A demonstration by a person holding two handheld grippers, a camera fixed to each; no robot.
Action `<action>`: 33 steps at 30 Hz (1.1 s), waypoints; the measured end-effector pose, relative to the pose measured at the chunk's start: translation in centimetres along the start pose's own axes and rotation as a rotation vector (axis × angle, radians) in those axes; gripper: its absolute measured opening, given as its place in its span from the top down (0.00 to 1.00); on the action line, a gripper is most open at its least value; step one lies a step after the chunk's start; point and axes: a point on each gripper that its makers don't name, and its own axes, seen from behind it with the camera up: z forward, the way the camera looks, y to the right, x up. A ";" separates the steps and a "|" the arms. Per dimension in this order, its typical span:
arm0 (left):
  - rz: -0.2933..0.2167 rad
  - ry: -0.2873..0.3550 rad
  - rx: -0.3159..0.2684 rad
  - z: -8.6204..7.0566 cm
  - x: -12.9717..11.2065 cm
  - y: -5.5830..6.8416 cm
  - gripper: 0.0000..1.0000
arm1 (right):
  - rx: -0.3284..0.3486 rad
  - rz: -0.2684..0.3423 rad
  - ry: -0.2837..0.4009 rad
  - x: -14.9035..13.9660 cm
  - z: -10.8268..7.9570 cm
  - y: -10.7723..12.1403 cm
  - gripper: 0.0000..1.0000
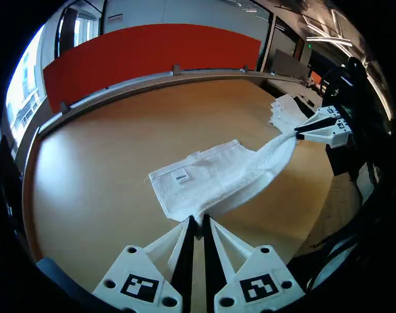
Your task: Fold towel
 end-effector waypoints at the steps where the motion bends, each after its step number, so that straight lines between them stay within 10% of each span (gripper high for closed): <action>1: 0.000 -0.001 0.001 0.1 0.0 -0.1 0.88 | -0.001 -0.001 -0.002 0.0 0.1 0.1 0.94; 33: -0.013 -0.057 0.010 8.0 0.7 -3.6 0.88 | -0.015 0.025 -0.121 -3.1 6.4 4.1 0.94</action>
